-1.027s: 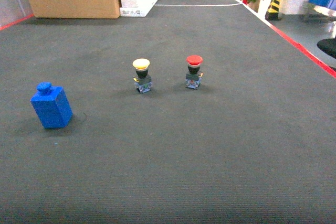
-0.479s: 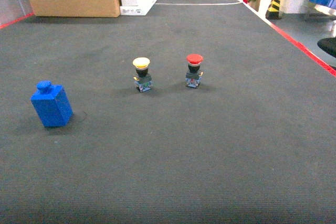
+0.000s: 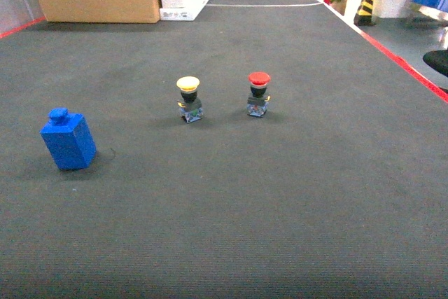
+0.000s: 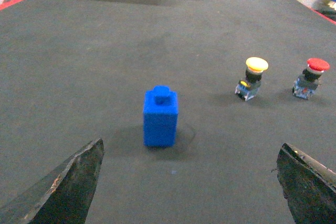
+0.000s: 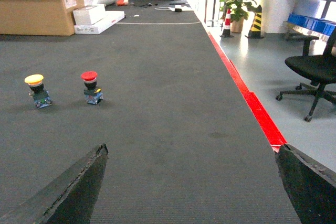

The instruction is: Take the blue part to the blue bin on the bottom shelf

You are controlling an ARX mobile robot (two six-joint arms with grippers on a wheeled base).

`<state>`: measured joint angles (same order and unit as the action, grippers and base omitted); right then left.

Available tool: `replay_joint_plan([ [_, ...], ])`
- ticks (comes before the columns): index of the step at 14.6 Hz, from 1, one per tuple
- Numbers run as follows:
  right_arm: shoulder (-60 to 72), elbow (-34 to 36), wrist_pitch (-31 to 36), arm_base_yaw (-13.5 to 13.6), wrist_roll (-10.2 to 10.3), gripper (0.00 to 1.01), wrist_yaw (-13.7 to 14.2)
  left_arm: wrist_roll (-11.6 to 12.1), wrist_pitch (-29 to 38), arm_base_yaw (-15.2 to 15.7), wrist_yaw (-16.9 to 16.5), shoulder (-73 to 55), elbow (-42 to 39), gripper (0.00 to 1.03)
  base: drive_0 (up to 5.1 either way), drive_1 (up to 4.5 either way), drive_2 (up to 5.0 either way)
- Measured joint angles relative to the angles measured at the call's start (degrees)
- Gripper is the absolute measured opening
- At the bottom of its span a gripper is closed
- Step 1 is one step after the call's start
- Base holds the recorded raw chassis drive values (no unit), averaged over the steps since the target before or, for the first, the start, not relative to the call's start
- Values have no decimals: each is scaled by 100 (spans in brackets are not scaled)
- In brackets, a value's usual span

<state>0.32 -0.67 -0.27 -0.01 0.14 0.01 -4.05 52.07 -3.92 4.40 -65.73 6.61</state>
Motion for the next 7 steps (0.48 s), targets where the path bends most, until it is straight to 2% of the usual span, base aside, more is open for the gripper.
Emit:
replay_joint_plan([
  [1,0,0,-2,0,0,98,0,15,798,0,-72,-1338,597,98,0,0,0],
  [2,0,0,0,0,0,98,0,98,960,-7,-66,-2212,1023,98,0,0,0],
  [4,0,0,0,0,0,98,0,205,872,-7,70,-3497,1497,98,0,0,0],
  [7,0,0,0,0,2,98,0,264,839,13,223,-4227,2203,98,0,0,0],
])
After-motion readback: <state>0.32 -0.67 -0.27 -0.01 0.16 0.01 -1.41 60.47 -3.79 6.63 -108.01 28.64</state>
